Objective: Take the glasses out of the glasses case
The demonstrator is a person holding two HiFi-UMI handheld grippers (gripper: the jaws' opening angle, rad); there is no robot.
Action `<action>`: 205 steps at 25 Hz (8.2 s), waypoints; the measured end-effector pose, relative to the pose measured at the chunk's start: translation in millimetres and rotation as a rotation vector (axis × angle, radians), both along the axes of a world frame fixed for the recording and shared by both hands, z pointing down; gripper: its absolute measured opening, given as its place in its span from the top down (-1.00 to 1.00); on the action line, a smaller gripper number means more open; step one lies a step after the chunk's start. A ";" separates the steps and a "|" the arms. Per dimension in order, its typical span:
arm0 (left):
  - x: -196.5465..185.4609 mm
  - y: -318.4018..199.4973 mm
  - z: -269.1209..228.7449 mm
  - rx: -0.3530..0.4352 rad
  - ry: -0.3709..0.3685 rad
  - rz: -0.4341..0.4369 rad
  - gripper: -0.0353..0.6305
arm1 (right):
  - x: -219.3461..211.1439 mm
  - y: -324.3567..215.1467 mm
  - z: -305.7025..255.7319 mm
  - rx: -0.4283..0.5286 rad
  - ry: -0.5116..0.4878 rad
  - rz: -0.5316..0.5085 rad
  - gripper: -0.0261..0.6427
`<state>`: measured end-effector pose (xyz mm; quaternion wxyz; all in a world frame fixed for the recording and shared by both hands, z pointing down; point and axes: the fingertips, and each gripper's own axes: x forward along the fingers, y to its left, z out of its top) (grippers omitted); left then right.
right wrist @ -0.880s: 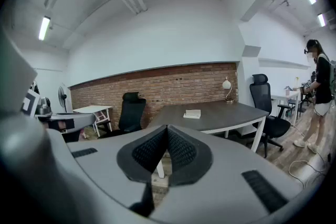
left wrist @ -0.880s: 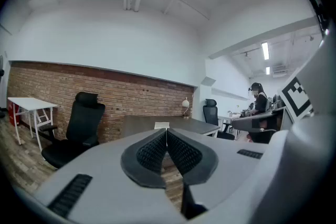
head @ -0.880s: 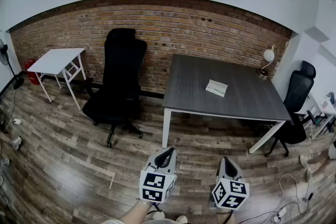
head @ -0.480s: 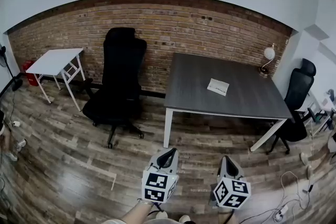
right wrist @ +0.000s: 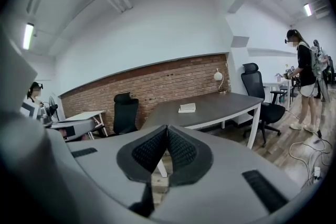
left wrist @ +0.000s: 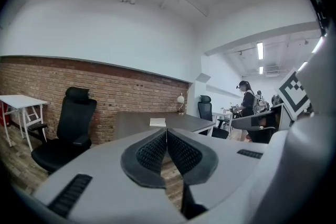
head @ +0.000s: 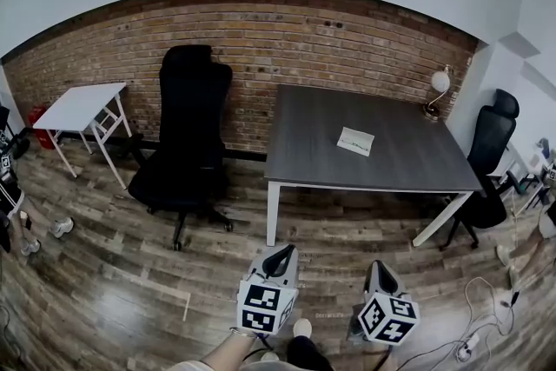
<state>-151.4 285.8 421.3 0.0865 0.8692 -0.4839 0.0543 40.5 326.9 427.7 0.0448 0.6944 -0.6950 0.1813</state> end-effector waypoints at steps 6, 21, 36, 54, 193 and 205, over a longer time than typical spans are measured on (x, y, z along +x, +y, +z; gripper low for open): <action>18.5 -37.1 -0.8 0.003 -0.011 0.005 0.83 | 20.6 -36.7 -0.8 0.000 -0.009 0.009 0.83; 61.2 -144.2 -5.1 0.001 -0.034 -0.030 0.83 | 70.1 -149.8 -8.1 0.037 -0.064 -0.009 0.83; 114.3 -225.2 6.3 -0.031 -0.026 -0.043 0.83 | 119.8 -222.8 4.5 0.007 -0.062 -0.026 0.83; 142.3 -286.9 22.6 -0.060 -0.017 -0.034 0.83 | 154.4 -270.8 17.1 -0.022 -0.041 0.000 0.83; 115.3 -560.4 141.5 -0.306 -0.068 -0.369 0.83 | 108.0 -585.6 216.9 -0.823 0.530 -1.325 0.73; 117.3 -563.0 141.5 -0.310 -0.062 -0.355 0.83 | 107.1 -581.4 220.4 -0.869 0.506 -1.331 0.78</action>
